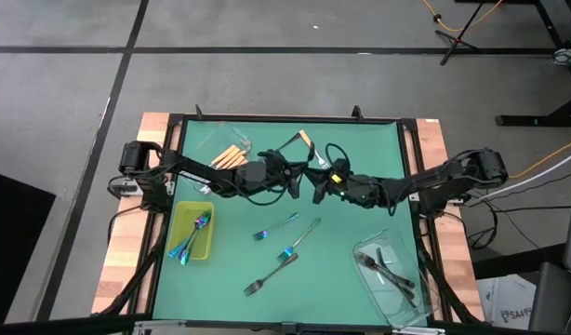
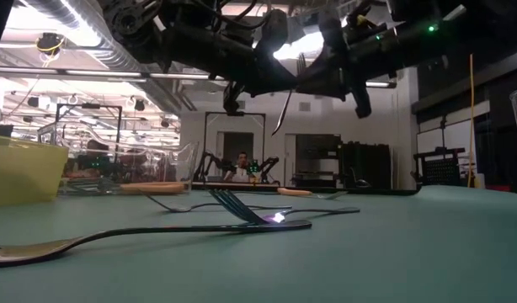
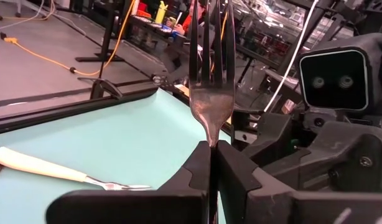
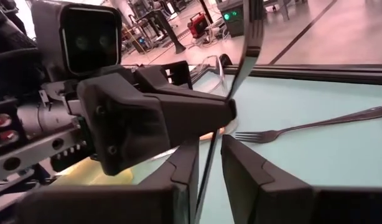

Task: Sort silverware by color (type)
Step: Put the black fork in the bottom transparent bin

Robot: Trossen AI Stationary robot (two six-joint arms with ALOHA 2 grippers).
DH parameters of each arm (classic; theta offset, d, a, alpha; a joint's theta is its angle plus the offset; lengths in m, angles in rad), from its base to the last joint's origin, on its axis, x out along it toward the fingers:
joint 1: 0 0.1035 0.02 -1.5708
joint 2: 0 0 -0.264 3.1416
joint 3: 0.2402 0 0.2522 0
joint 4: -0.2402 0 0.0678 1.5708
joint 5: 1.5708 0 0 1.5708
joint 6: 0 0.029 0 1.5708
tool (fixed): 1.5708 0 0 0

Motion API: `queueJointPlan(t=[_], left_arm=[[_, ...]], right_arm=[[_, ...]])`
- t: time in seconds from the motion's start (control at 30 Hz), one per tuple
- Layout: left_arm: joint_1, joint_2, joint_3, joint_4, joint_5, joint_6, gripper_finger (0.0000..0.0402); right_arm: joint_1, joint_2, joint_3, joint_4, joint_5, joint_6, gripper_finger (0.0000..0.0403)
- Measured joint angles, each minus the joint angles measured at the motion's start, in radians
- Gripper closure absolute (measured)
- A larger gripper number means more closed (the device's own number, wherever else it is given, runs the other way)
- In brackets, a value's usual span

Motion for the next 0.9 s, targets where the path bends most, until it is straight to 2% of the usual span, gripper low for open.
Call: queueJointPlan(t=[0.43, 0.9], left_arm=[[0.0, 0.0, 0.0, -0.001, 0.002, 0.0, 0.0393], [0.0, 0.002, -0.003, -0.006, 0.004, 0.002, 0.0393]], right_arm=[[0.001, 0.004, 0.012, -0.001, -0.042, 0.0, 0.034], [0.002, 0.078, 0.014, 0.005, -0.067, 0.037, 0.034]])
